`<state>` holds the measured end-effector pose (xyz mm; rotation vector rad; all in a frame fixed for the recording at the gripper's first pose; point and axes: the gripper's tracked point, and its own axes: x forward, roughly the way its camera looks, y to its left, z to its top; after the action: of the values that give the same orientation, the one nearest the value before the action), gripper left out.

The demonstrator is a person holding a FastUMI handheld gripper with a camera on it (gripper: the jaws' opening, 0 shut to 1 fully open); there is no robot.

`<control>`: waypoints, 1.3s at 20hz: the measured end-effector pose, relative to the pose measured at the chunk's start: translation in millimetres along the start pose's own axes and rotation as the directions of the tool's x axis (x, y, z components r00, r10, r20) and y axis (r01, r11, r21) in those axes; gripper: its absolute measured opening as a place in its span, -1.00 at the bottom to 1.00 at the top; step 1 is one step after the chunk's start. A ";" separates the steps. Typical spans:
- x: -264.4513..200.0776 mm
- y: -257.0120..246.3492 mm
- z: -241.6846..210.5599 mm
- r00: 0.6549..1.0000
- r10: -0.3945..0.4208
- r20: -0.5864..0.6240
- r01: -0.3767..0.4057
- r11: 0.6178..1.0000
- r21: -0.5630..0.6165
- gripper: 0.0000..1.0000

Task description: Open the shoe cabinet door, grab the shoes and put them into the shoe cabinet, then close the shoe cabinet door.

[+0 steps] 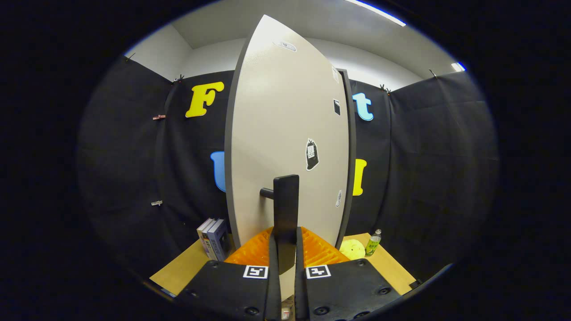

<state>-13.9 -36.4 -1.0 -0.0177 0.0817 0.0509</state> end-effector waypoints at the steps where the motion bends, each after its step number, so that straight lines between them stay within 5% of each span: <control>1: -3.0 -5.8 0.0 1.000 -0.006 -0.005 0.006 1.000 -0.001 -0.69; 11: -29.2 -86.1 -24.5 0.984 -0.157 -0.081 0.154 0.987 -0.034 -0.72; 15: -38.9 -134.3 -7.2 0.973 -0.229 -0.005 0.229 0.973 -0.022 -0.79; 26: -46.5 -197.7 -9.2 0.999 -0.049 0.000 0.049 0.998 0.036 -0.88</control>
<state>-50.7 -236.3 -3.4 0.0162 0.0813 0.0001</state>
